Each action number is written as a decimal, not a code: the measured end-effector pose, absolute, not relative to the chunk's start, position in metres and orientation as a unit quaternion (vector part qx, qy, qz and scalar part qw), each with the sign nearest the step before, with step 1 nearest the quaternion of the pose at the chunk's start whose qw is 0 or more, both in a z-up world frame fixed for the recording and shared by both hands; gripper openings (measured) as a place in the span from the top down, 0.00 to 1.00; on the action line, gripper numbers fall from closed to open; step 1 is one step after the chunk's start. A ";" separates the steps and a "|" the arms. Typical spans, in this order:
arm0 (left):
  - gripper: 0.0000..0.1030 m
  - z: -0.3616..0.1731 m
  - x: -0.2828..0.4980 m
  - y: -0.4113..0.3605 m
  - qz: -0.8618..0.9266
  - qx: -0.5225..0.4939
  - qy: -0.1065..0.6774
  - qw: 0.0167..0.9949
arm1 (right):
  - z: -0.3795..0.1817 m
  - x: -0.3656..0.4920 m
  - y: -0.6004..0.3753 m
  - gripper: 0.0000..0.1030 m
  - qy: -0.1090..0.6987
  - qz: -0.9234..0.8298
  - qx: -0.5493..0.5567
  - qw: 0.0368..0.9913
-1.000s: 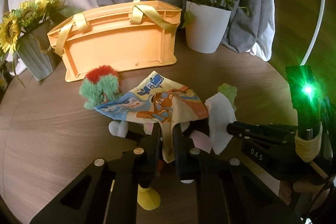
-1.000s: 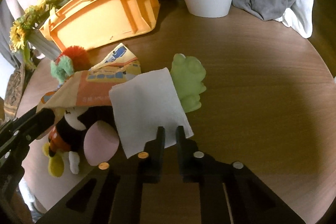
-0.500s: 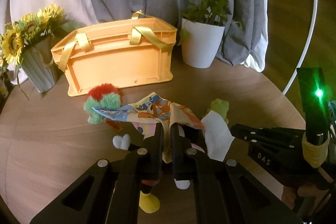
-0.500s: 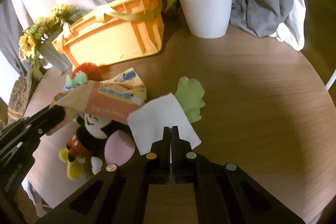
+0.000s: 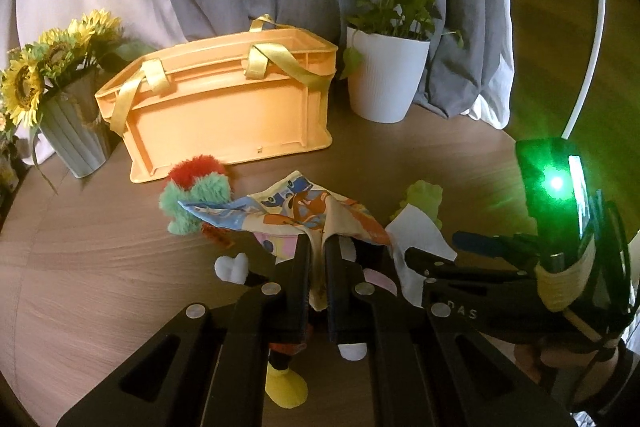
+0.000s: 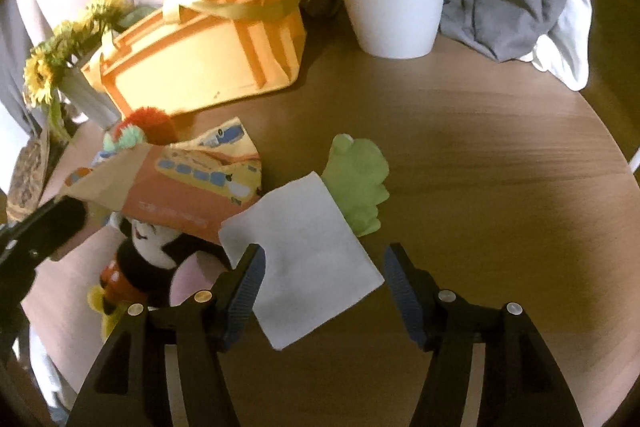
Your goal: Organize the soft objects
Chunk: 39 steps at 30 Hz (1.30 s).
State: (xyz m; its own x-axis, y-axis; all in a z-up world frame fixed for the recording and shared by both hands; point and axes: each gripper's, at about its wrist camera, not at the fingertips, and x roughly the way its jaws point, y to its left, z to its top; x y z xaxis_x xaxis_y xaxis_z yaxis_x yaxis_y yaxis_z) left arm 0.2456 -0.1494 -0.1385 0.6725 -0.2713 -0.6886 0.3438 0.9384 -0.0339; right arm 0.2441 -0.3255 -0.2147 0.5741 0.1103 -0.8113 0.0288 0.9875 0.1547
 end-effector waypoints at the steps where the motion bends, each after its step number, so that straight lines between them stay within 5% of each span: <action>1: 0.92 -0.139 0.247 -0.149 -0.168 0.050 0.369 0.913 | -0.217 0.246 -0.325 0.45 0.463 0.022 0.071 0.883; 7: 0.92 -0.139 0.248 -0.150 -0.173 0.051 0.369 0.912 | -0.222 0.247 -0.321 0.92 0.471 0.025 0.059 0.880; 11: 0.92 -0.136 0.249 -0.148 -0.177 0.045 0.367 0.912 | -0.214 0.242 -0.322 0.97 0.463 0.027 0.065 0.884; 22: 0.92 -0.126 0.247 -0.143 -0.185 0.035 0.355 0.916 | -0.184 0.231 -0.321 0.98 0.435 0.024 0.074 0.897; 24: 0.92 -0.127 0.245 -0.144 -0.183 0.043 0.353 0.917 | -0.189 0.233 -0.324 0.95 0.441 0.026 0.093 0.892; 26: 0.92 -0.128 0.244 -0.144 -0.183 0.044 0.354 0.916 | -0.194 0.234 -0.326 0.72 0.446 0.024 0.100 0.889; 28: 0.92 -0.129 0.244 -0.145 -0.182 0.046 0.356 0.916 | -0.198 0.235 -0.325 0.61 0.449 0.023 0.091 0.888; 39: 0.92 -0.138 0.248 -0.148 -0.175 0.051 0.368 0.912 | -0.216 0.249 -0.323 0.61 0.465 0.030 0.076 0.882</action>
State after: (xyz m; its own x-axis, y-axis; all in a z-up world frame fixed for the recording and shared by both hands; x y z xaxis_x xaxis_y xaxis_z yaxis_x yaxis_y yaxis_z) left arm 0.2482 -0.1483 -0.1378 0.6678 -0.2817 -0.6890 0.3573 0.9333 -0.0353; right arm 0.2489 -0.3231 -0.2164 0.5657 0.1239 -0.8152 0.0179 0.9866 0.1623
